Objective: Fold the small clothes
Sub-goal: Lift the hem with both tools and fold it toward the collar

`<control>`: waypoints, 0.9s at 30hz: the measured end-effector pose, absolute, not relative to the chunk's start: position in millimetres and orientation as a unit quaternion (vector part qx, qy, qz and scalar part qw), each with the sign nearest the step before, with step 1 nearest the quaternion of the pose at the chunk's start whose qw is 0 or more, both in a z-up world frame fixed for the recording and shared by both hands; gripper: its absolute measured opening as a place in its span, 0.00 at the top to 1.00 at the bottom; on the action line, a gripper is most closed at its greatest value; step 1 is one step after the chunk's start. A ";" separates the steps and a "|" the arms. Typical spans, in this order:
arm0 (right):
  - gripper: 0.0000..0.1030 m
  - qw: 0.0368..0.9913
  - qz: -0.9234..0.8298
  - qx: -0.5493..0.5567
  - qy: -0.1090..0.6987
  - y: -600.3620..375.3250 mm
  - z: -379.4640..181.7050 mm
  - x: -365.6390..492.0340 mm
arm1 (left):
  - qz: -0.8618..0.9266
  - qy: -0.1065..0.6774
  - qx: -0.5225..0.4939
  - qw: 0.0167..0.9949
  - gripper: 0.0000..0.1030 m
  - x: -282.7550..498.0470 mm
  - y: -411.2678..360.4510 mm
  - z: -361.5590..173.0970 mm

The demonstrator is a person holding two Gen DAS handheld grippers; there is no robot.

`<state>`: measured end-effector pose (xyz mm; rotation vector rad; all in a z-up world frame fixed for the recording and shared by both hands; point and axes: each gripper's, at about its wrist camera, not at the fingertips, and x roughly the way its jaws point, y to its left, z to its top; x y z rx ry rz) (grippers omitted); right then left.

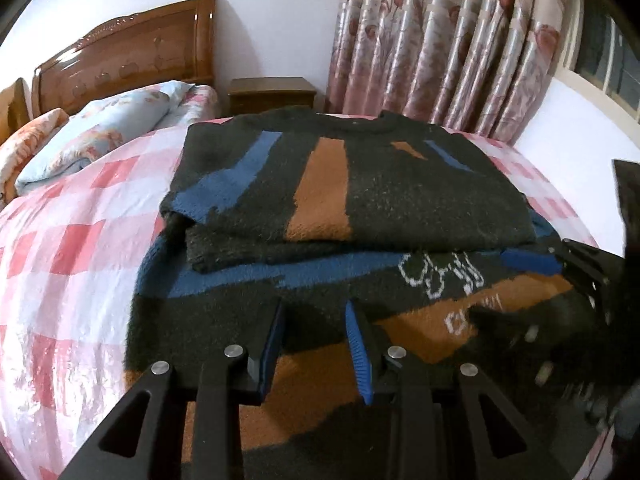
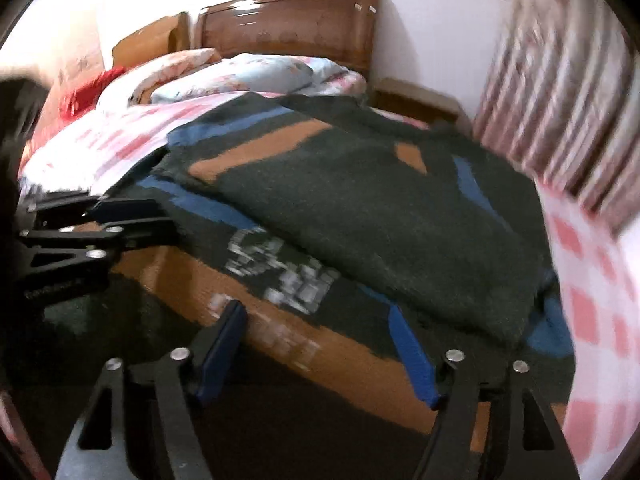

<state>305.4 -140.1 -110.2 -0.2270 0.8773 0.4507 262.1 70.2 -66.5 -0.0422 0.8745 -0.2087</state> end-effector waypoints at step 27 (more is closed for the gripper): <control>0.00 0.888 0.165 -0.084 0.422 -210.1 -111.1 244.5 | -0.147 0.415 -0.072 0.895 0.71 194.5 106.4 -69.4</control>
